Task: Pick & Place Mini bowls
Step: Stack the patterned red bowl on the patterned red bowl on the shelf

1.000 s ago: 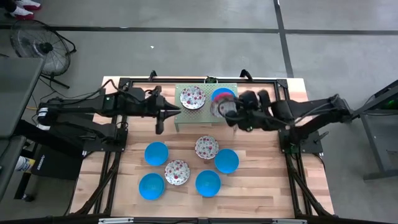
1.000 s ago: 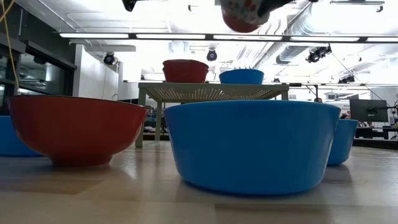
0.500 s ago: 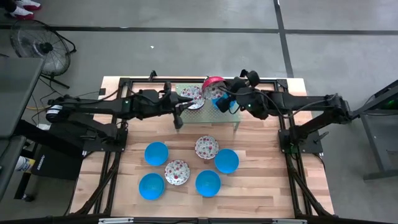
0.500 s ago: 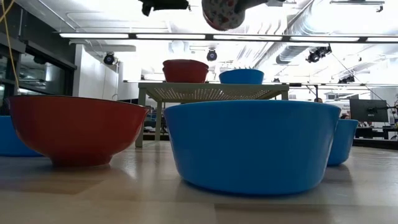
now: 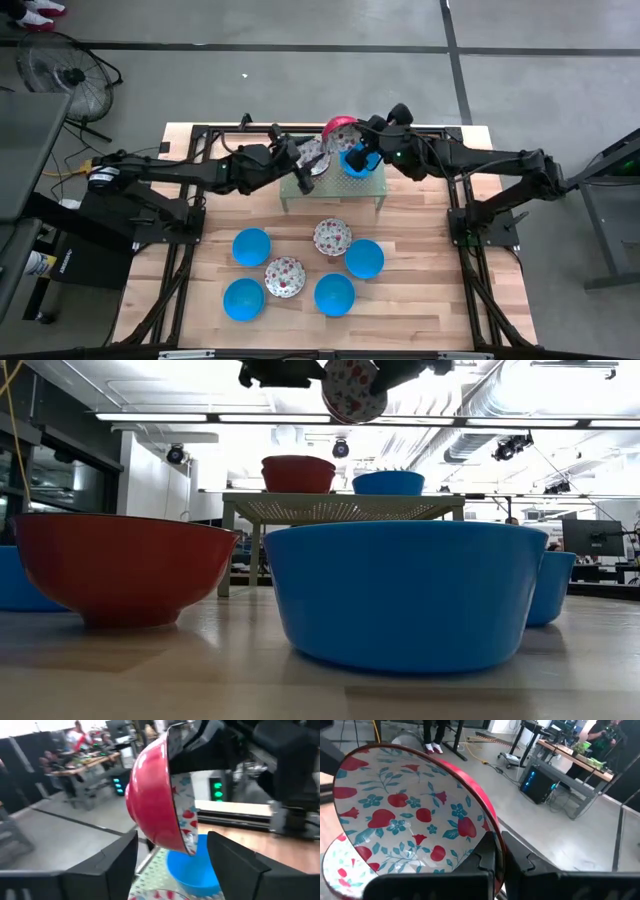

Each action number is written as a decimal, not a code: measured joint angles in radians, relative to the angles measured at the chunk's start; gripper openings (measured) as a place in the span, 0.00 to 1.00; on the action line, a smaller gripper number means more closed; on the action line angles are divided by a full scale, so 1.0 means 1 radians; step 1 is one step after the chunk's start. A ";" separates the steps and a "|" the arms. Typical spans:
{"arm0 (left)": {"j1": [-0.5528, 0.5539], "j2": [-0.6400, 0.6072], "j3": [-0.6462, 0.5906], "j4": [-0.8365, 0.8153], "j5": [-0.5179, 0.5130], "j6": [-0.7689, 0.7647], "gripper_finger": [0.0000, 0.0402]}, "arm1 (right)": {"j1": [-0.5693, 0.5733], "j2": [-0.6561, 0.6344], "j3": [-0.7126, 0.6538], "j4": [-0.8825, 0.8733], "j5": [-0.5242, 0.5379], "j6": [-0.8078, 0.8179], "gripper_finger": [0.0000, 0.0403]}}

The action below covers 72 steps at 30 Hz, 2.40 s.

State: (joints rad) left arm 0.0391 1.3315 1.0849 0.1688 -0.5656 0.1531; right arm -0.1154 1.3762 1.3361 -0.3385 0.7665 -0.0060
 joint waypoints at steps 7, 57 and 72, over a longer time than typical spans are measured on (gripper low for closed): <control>0.000 0.061 0.068 0.000 -0.032 0.054 0.61 | -0.037 0.000 0.000 0.029 -0.077 -0.030 0.00; 0.038 0.127 0.131 -0.134 -0.340 0.181 0.02 | -0.072 -0.006 0.002 0.006 -0.572 -0.238 0.01; 0.103 0.084 0.325 -0.625 -0.220 -0.069 0.02 | -0.188 -0.124 0.002 -0.072 -0.586 -0.080 0.13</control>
State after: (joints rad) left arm 0.1425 1.4158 1.4097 -0.4565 -0.7852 0.0839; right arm -0.3031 1.2519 1.3380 -0.4101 0.1809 -0.0864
